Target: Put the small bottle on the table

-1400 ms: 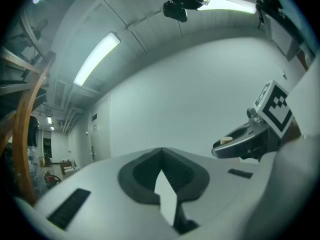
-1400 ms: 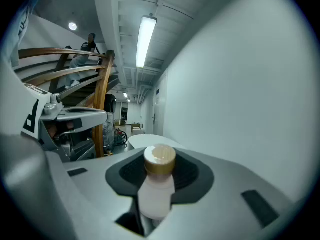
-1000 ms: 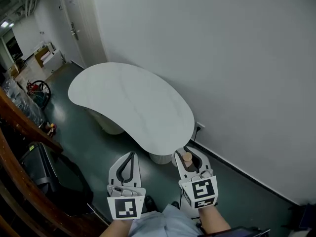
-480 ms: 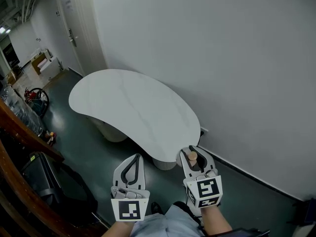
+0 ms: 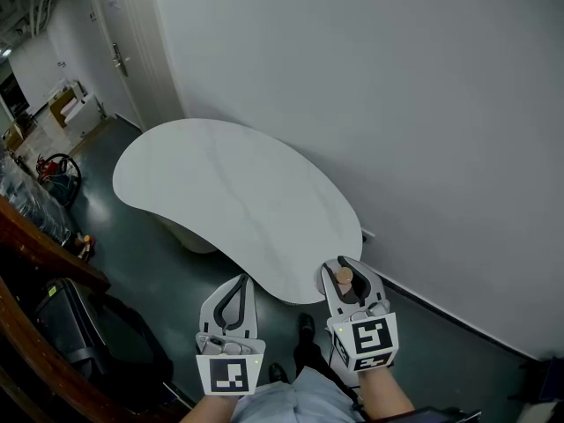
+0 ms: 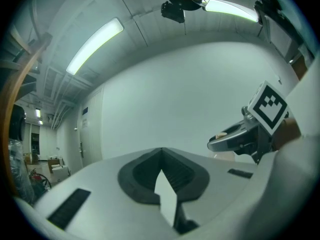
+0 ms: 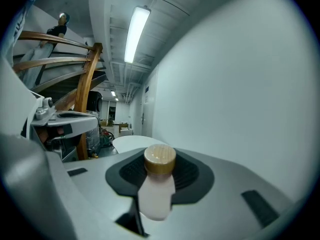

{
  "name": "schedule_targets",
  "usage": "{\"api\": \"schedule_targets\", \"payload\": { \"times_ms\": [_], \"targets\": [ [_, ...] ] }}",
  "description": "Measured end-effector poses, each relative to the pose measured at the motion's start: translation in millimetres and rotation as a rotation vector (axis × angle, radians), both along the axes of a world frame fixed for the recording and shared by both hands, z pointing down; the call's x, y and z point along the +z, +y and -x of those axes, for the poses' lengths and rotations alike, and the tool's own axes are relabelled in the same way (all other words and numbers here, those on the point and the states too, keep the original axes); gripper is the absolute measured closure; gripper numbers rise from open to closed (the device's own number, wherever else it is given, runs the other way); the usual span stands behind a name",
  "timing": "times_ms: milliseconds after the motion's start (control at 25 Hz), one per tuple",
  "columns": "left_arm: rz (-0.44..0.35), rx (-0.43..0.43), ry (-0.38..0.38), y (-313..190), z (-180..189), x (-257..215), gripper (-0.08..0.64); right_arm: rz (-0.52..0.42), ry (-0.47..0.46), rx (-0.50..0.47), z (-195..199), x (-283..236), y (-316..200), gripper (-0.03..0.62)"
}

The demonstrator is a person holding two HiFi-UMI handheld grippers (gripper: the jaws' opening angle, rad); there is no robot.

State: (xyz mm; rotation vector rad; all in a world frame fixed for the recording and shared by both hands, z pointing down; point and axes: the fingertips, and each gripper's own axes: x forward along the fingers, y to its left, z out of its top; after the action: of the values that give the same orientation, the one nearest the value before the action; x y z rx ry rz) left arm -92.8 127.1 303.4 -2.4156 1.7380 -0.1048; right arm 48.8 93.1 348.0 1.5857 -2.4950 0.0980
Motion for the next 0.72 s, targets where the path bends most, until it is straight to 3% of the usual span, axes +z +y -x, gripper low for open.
{"api": "schedule_targets", "payload": {
  "times_ms": [120,160,240,400,480,720],
  "targets": [
    [-0.102,0.087,-0.297,-26.5,-12.0,-9.6,0.558,0.006,-0.008,-0.013,-0.1,2.9,-26.3,0.482],
    [-0.109,0.092,-0.326,-36.2,-13.7,-10.5,0.558,0.008,-0.01,-0.02,0.8,3.7,-36.3,0.482],
    [-0.078,0.058,-0.258,-56.1,-13.6,-8.4,0.558,0.012,-0.014,-0.038,1.7,4.8,-57.0,0.482],
    [0.02,-0.053,0.002,-93.7,-10.9,-3.2,0.558,0.021,-0.015,-0.075,1.9,4.3,-97.5,0.482],
    [0.031,-0.076,0.036,-109.2,-12.4,-4.9,0.558,0.02,-0.014,-0.09,1.7,2.0,-114.9,0.482],
    [-0.006,-0.112,0.038,-145.7,-17.7,-15.0,0.558,-0.002,-0.019,-0.144,5.6,-4.7,-157.1,0.482]
  ]
}}
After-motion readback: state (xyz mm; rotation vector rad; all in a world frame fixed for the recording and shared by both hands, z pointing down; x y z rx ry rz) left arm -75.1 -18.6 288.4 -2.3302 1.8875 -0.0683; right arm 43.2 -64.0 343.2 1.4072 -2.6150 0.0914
